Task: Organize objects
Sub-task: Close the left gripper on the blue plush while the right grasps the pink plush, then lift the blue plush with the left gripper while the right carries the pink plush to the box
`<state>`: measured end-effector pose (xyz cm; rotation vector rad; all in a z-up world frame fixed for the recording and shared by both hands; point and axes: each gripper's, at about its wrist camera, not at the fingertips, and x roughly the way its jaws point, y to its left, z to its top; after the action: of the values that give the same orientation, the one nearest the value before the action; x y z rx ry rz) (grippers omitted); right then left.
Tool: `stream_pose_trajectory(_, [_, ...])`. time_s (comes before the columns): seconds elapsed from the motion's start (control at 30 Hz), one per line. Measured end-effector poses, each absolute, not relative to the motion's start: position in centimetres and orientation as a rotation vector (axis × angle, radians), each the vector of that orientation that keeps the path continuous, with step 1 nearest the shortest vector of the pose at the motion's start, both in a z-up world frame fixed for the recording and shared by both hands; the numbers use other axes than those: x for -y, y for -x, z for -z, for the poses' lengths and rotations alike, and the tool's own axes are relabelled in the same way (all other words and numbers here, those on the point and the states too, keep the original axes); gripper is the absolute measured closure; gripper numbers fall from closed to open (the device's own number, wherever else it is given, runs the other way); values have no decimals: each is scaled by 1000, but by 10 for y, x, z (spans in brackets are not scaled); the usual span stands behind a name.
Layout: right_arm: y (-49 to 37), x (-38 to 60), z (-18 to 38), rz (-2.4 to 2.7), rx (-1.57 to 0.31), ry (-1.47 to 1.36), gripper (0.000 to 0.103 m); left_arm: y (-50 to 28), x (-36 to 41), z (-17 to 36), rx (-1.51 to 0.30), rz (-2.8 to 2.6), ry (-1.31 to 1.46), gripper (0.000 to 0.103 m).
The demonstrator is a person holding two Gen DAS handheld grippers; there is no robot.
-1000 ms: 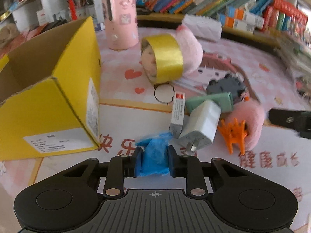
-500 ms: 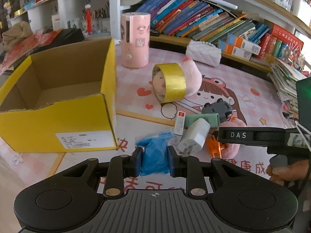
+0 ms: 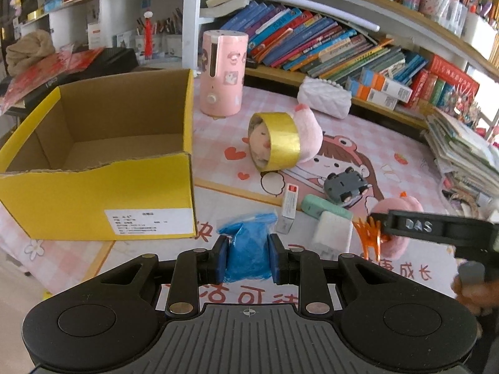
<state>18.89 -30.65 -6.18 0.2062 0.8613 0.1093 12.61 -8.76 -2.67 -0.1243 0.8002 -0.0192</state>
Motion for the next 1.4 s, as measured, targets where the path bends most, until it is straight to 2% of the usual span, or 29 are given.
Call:
stream_pose_trajectory(0.43, [-113, 227, 30, -149, -793, -114, 37, -87, 14, 16, -752, 101, 147, 78])
stream_pose_trajectory(0.93, [-37, 104, 46, -214, -881, -73, 37, -14, -93, 23, -778, 78, 185, 78])
stream_pose_trajectory(1.4, [1, 46, 40, -254, -866, -57, 37, 26, -141, 16, -732, 58, 207, 78])
